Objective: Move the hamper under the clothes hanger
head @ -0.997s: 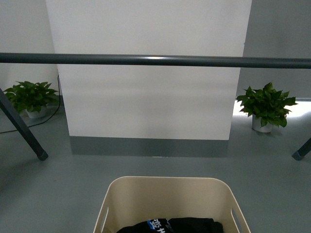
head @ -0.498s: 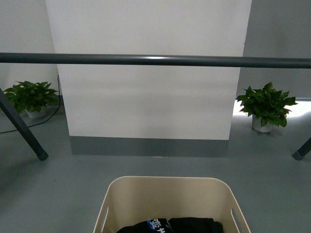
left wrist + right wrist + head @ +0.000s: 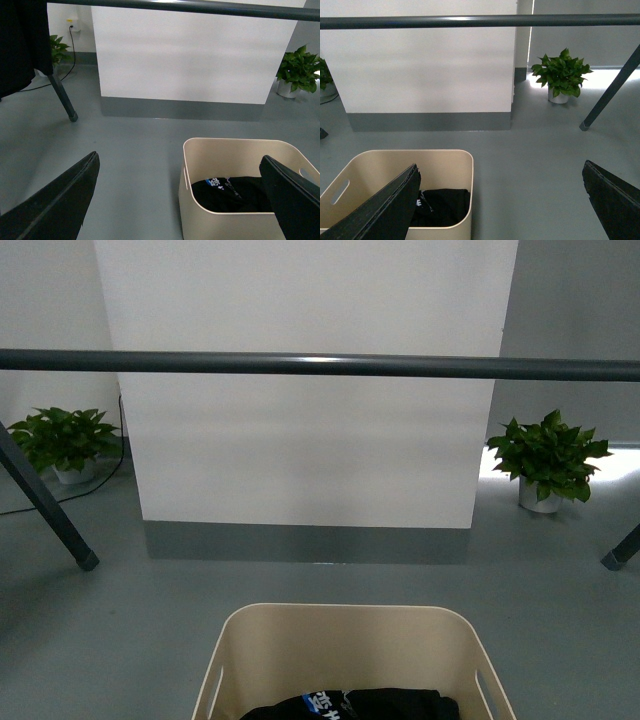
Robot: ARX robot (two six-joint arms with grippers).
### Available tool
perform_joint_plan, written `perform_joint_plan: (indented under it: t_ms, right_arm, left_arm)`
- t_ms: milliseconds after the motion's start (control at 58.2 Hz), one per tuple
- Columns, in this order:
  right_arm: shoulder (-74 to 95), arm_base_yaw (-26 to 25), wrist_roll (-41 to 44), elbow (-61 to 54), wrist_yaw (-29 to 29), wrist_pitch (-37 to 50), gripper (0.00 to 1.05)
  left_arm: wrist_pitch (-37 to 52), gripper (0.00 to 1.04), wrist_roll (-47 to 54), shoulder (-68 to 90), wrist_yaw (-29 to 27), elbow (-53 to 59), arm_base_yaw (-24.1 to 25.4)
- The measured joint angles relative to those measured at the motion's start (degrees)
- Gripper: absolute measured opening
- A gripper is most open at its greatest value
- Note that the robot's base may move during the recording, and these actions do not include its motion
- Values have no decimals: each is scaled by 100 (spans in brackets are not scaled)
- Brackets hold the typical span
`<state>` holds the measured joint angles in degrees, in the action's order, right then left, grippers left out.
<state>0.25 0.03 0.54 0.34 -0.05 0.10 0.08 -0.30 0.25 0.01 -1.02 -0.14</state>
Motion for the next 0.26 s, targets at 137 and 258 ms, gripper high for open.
perform_joint_plan:
  t_ms: [137,258]
  right_arm:
    - [0,0,0,0,0,0,97]
    - [0,0,0,0,0,0,97]
  left_arm:
    - [0,98,0,0,0,0,0]
    - [0,98,0,0,2,0,0]
